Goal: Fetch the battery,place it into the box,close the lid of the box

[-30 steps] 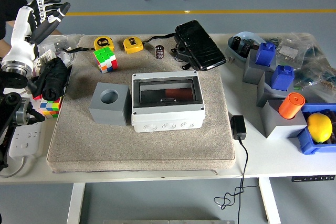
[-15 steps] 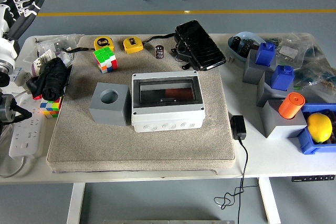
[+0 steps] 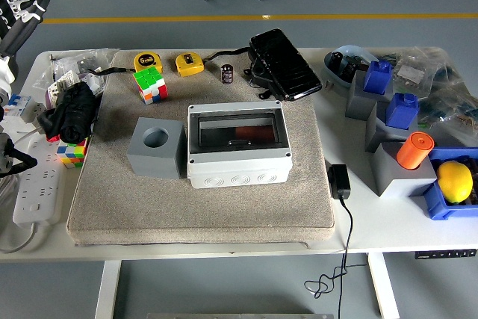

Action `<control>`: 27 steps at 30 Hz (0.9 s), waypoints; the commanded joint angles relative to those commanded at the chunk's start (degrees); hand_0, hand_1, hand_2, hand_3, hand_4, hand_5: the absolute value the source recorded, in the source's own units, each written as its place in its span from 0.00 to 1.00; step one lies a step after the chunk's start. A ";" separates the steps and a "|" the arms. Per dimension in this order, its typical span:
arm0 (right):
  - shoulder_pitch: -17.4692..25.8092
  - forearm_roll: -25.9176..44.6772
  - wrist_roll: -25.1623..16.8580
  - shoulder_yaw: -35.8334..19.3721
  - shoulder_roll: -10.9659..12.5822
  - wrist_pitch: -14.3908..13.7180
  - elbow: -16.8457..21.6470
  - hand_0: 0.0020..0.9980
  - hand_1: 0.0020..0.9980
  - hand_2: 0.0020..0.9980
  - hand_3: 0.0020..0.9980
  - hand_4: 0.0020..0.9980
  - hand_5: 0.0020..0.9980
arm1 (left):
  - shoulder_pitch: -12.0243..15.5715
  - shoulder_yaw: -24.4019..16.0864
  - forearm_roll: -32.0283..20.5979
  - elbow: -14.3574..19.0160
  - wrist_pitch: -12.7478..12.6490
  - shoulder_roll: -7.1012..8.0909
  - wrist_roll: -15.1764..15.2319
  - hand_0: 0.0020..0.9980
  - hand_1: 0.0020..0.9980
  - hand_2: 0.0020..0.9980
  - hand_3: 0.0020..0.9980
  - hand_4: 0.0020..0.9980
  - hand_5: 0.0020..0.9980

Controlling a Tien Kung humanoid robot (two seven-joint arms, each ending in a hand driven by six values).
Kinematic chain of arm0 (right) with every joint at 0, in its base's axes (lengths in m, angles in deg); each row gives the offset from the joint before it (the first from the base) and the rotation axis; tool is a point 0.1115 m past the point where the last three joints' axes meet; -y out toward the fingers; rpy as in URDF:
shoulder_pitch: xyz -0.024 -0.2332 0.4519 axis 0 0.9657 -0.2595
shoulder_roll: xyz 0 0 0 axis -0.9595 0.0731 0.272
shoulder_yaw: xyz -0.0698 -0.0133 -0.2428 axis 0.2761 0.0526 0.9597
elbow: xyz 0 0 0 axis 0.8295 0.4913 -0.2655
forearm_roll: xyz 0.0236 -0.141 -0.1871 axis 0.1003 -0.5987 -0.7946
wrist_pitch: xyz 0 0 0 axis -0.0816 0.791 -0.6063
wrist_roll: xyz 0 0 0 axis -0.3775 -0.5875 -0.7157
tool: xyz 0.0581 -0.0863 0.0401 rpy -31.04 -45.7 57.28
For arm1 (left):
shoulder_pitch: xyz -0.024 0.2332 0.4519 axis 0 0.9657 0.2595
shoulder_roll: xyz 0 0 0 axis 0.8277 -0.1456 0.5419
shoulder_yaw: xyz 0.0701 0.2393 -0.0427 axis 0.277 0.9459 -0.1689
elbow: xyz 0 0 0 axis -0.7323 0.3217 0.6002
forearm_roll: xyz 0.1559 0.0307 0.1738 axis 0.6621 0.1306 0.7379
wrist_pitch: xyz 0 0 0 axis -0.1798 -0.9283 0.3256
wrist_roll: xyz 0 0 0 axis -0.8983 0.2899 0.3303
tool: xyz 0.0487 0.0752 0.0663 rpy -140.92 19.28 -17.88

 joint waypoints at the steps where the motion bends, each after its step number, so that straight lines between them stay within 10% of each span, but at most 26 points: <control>1: -0.01 -0.09 0.00 -0.06 0.08 -0.01 0.07 0.72 0.68 0.68 0.64 1.00 0.58 | 0.02 0.05 0.01 0.02 0.04 0.01 -0.04 0.69 0.68 0.66 0.63 0.99 0.53; 27: -0.51 0.76 0.80 6.75 2.17 0.33 2.40 0.72 0.68 0.68 0.65 1.00 0.58 | 0.23 1.01 -0.85 0.16 0.66 0.53 -0.41 0.68 0.68 0.66 0.63 0.98 0.53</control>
